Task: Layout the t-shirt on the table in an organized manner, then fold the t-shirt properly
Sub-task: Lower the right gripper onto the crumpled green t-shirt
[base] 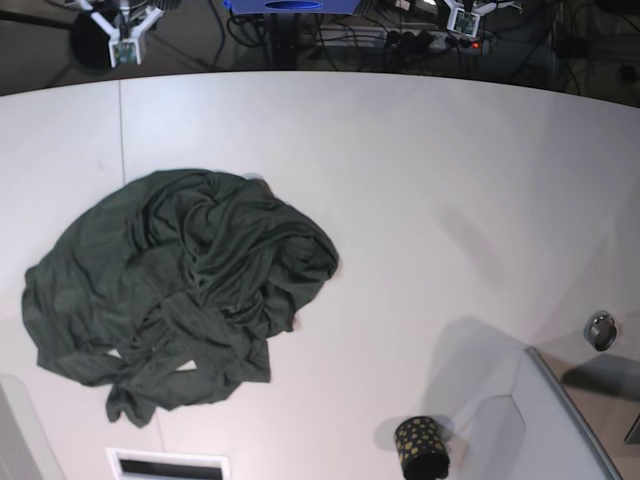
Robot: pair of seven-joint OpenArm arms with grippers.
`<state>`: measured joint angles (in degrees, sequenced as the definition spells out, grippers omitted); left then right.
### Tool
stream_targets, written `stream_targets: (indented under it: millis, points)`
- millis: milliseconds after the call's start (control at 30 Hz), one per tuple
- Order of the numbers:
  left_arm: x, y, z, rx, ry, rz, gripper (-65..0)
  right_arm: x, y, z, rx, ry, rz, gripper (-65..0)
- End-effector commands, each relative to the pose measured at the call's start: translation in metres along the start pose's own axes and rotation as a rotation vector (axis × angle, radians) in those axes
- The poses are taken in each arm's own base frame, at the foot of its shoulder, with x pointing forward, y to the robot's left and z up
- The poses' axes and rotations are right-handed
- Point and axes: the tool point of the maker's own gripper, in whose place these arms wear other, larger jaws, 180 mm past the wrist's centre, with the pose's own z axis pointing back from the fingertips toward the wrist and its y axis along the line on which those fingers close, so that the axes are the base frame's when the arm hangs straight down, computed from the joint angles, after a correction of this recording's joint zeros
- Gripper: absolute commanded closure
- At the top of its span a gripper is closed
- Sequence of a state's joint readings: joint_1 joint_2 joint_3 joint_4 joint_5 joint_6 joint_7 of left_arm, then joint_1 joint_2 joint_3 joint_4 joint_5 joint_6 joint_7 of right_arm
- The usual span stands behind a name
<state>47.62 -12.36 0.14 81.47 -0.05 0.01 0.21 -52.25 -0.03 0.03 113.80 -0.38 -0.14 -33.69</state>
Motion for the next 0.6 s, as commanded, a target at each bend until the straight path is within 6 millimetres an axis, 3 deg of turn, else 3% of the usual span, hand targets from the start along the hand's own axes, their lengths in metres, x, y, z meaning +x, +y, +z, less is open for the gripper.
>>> stream_targets:
  millis: [0, 167, 300, 467, 567]
  points:
    - [0.009, 0.001, 0.008, -0.002, -0.031, -0.016, 0.0, 0.019, 0.002, 0.005, 0.008, -0.059, -0.002, -0.3]
    - [0.073, 0.002, 0.02, 0.003, -0.191, -0.018, 0.0, 0.079, 0.001, -0.008, 0.006, -0.156, -0.005, -0.8]
    - [0.118, 0.002, 0.02, 0.006, -0.303, -0.015, 0.0, 0.145, -0.003, -0.013, 0.019, -0.276, 0.092, -0.9]
    - [0.146, 0.003, 0.011, 0.025, -0.37, 0.02, 0.0, 0.237, 0.024, -0.002, 0.081, -0.483, 0.3, -1.2]
    - [0.151, 0.003, 0.005, 0.032, -0.378, 0.034, 0.0, 0.283, 0.03, 0.002, 0.077, -0.566, 0.327, -9.8]
